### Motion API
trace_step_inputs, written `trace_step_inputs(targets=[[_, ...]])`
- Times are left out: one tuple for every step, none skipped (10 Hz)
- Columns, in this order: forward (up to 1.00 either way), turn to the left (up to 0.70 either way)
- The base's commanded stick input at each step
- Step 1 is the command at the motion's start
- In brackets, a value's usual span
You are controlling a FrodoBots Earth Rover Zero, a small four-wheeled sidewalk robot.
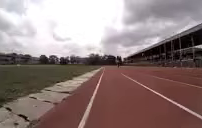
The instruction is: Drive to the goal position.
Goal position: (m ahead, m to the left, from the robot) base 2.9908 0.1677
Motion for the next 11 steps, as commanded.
trace_step_inputs(targets=[[0.6, -0.02], [0.6, -0.02], [0.6, -0.02], [0.6, -0.02], [0.6, -0.02], [0.6, -0.02], [0.6, -0.02], [0.6, -0.02], [0.6, -0.02], [0.6, -0.02], [0.6, -0.02]])
